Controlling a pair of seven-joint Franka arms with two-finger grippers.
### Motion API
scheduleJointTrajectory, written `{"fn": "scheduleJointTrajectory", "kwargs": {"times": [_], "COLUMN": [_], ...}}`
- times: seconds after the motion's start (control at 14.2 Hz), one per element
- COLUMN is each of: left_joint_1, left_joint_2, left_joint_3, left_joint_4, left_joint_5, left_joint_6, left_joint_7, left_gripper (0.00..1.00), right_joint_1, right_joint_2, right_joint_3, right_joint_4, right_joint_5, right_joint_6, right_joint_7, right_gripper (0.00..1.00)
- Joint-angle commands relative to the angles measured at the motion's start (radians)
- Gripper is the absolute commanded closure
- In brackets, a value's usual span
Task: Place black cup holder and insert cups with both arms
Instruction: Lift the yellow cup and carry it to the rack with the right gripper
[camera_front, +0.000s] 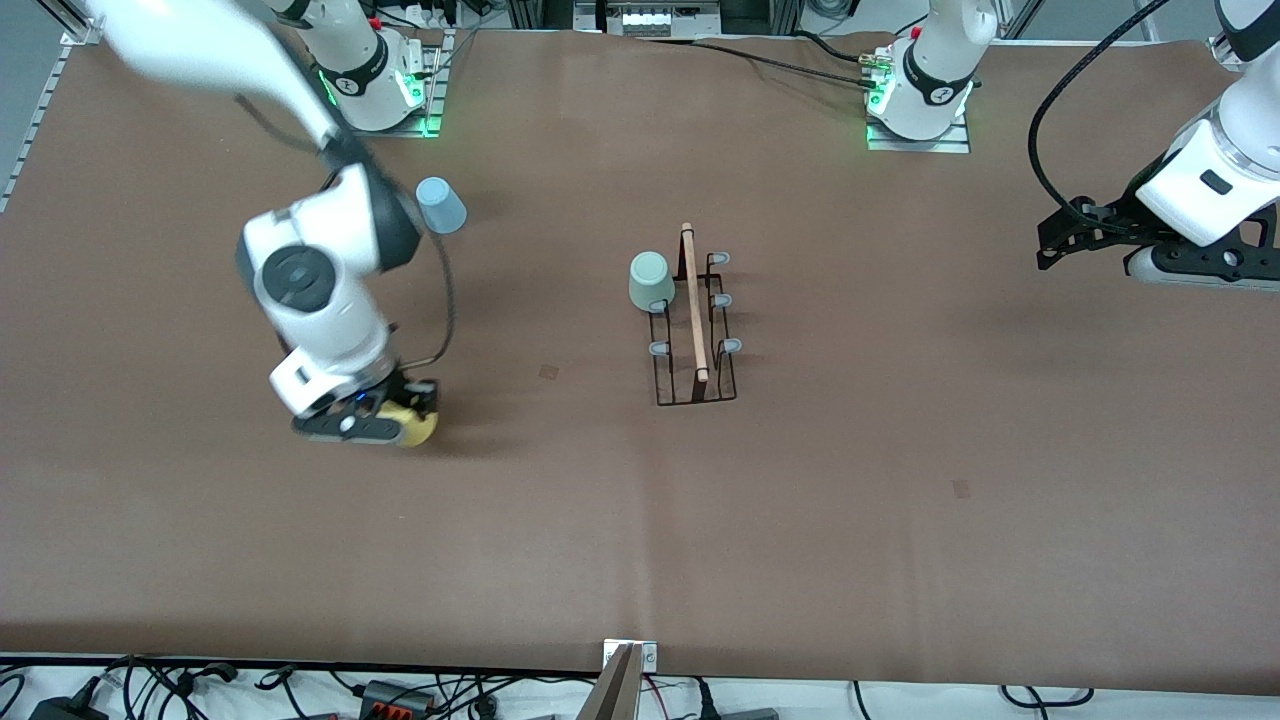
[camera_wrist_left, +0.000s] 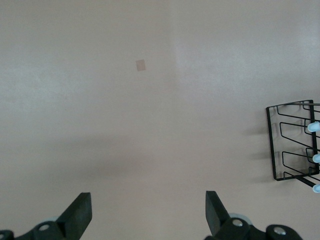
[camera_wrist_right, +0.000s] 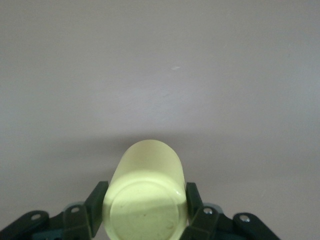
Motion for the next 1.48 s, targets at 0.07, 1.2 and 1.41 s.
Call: {"fn": "scheduleJointTrajectory", "kwargs": {"times": [0.07, 1.2, 1.41], "left_joint_1": [0.0, 0.002, 0.002], "left_joint_2": [0.0, 0.001, 0.001], "left_joint_3": [-0.001, 0.0, 0.0], "left_joint_4": [0.014, 0.014, 0.014], "left_joint_5": [-0.018, -0.02, -0.02], "left_joint_6": [0.004, 0.003, 0.001], "left_joint_7": [0.002, 0.005, 0.005], "left_gripper": [0.0, 0.0, 0.0], "right_joint_1": [0.144, 0.505, 0.507], "right_joint_2": [0.004, 0.27, 0.28], "right_joint_3": [0.047, -0.056, -0.058], "right_joint_4": [0.137, 0.414, 0.414], "right_joint_5": [0.135, 0.1, 0.095], "right_joint_6": [-0.113, -0.061, -0.06], "right_joint_7": [0.3, 0.648, 0.635], "right_gripper": [0.86, 0.85, 0.35]}}
